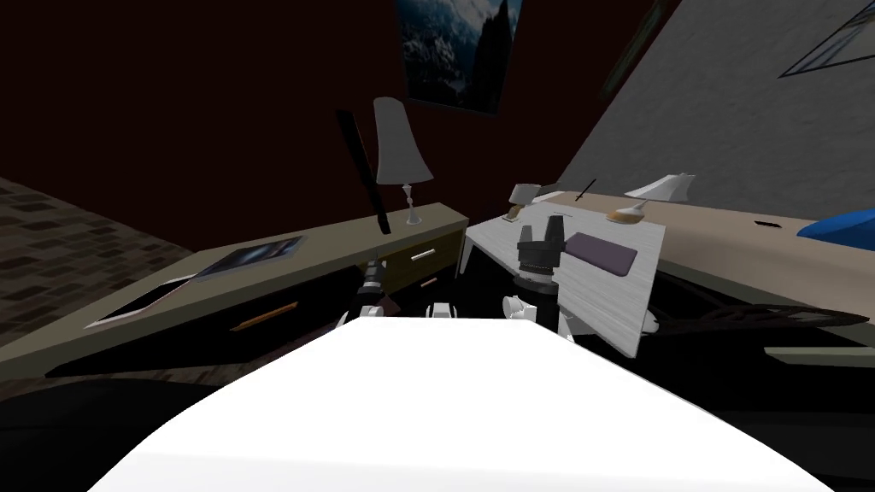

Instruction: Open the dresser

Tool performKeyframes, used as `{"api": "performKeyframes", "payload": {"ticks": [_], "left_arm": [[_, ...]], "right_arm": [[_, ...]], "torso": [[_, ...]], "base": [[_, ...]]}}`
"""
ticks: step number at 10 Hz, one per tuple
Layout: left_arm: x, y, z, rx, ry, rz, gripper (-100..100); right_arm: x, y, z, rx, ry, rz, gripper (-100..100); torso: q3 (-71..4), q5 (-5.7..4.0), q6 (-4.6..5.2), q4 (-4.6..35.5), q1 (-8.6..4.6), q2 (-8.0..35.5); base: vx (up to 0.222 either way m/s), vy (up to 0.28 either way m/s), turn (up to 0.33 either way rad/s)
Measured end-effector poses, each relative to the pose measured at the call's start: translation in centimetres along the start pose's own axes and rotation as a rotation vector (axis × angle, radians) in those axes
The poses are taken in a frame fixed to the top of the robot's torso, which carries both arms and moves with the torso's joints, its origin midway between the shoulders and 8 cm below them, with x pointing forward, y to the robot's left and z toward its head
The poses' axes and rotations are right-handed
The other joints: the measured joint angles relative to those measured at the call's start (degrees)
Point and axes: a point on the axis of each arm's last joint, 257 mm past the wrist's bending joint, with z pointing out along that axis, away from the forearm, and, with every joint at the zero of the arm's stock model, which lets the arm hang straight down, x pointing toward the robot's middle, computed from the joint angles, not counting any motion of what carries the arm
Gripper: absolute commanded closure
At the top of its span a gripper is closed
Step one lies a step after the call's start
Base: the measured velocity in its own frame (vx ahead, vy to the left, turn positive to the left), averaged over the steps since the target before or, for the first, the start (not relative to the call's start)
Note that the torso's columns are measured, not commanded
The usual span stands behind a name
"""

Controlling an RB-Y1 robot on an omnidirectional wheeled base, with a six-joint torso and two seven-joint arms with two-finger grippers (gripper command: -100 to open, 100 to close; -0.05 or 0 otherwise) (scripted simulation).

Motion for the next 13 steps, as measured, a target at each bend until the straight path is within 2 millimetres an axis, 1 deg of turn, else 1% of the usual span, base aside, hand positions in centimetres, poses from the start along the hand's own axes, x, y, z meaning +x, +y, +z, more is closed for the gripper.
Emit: {"api": "performKeyframes", "payload": {"ticks": [2, 5, 6, 8, 9, 11, 13], "left_arm": [[-0.4, 1.6, -0.1, -0.039, -0.003, -0.001, -100], [-1.4, 4.0, -0.2, -0.089, -0.01, -0.004, -100], [-1.8, 5.0, -0.2, -0.111, -0.019, -0.012, -100], [-2.1, 7.0, -0.5, -0.151, -0.039, -0.038, -100], [-2.0, 7.9, -0.7, -0.174, -0.058, -0.068, -100], [-1.8, 9.9, -1.3, -0.214, -0.094, -0.127, -100], [-0.8, 11.4, -1.8, -0.24, -0.128, -0.192, -100]], "right_arm": [[0.0, 0.0, 0.0, 0.0, 0.0, 0.0, 0], [0.0, 0.0, 0.0, 0.0, 0.0, 0.0, 0], [0.0, 0.0, 0.0, 0.0, 0.0, 0.0, 0], [0.0, 0.0, 0.0, 0.0, 0.0, 0.0, 0], [0.0, 0.0, 0.0, 0.0, 0.0, 0.0, 0], [0.0, 0.0, 0.0, 0.0, 0.0, 0.0, 0], [0.0, 0.0, 0.0, 0.0, 0.0, 0.0, 0]], "torso": [[-0.11, -0.08, 0.02, -0.05, -0.21, -0.18], [0.08, 0.05, 0.01, 0.04, 0.18, 0.13], [-0.02, 0.01, 0.0, -0.01, 0.05, -0.04], [-0.05, -0.03, 0.03, -0.02, -0.09, -0.06], [-0.05, -0.06, 0.02, -0.02, -0.21, -0.07], [-0.07, 0.02, 0.02, -0.03, 0.12, -0.1], [0.06, 0.04, 0.01, 0.03, 0.16, 0.11]], "base": [[0.122, -0.188, 0.143], [0.059, -0.14, 0.13], [0.085, -0.158, 0.202], [0.072, -0.186, 0.146], [0.105, -0.202, 0.157], [0.082, -0.14, 0.102], [0.035, -0.105, 0.063]]}}
